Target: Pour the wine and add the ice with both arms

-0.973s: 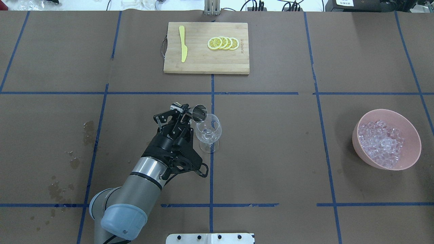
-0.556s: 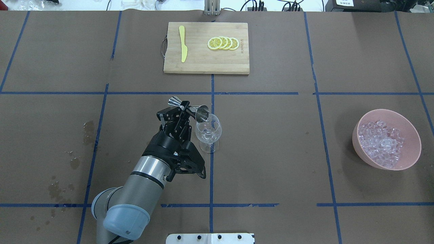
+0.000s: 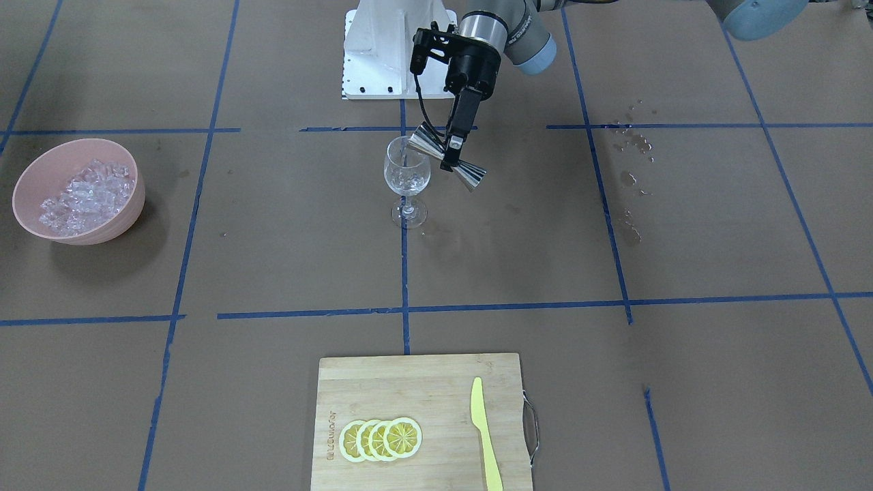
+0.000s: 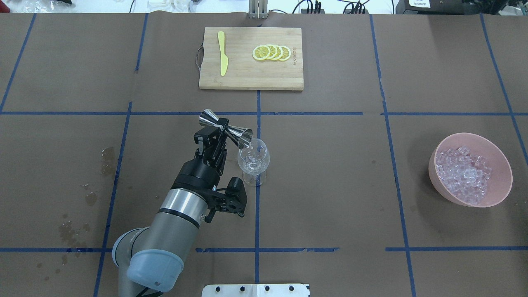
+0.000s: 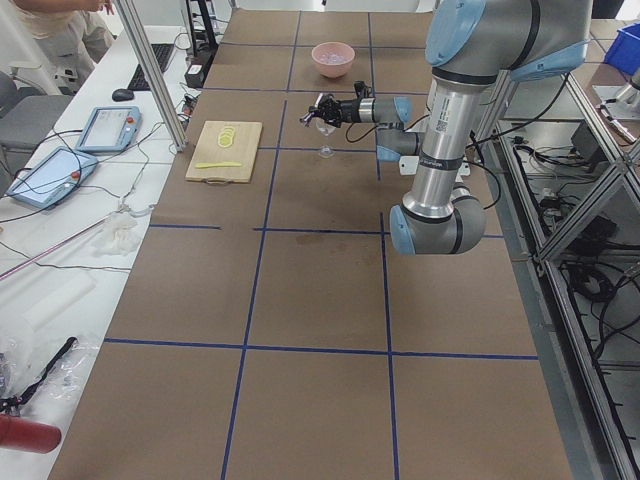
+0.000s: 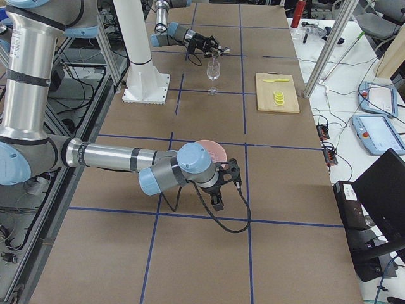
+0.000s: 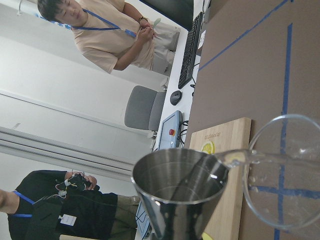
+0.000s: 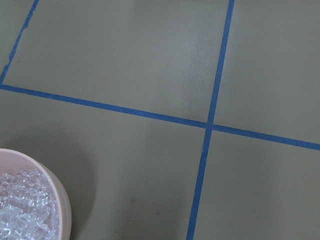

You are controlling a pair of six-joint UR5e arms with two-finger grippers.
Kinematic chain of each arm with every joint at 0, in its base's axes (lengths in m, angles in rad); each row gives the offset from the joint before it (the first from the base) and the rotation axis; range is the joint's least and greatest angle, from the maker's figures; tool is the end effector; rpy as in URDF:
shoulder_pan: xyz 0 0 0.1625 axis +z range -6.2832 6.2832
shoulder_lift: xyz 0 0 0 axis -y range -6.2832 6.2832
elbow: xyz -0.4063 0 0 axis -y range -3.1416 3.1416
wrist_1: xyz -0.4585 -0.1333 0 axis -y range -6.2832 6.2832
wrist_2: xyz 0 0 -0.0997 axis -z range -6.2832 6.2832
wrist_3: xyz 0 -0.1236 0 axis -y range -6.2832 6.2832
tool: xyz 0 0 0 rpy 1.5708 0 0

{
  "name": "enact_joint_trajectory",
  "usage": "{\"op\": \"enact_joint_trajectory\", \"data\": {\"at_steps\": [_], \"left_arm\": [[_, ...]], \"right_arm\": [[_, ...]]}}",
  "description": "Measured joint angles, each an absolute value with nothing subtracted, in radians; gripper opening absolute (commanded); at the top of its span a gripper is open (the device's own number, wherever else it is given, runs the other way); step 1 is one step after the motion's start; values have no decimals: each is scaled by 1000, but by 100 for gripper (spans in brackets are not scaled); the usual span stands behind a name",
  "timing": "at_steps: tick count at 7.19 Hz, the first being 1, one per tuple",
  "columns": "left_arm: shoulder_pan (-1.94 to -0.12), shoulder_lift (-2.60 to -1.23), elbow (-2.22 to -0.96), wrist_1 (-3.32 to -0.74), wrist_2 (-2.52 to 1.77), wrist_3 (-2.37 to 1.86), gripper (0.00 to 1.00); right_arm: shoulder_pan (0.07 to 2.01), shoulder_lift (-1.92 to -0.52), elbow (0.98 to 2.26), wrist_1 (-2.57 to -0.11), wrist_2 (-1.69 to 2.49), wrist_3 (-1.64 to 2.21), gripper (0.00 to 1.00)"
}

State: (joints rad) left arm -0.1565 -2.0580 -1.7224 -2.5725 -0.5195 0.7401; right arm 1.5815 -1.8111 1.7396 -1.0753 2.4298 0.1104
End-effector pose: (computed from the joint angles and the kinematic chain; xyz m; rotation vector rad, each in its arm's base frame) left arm 0.5676 -0.3331 0.1444 1.6446 -0.2634 0.8005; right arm 0.0449 -0.4843 0.6224 0.3544 -0.8634 -0.0699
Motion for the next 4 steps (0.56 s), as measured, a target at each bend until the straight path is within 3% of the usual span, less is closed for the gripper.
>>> {"op": "enact_joint_trajectory", "data": {"at_steps": [4], "left_arm": [[-156, -2060, -1721, -2574, -494, 886, 0]], "right_arm": [[1582, -1812, 1740, -1075, 2430, 110, 100]]}}
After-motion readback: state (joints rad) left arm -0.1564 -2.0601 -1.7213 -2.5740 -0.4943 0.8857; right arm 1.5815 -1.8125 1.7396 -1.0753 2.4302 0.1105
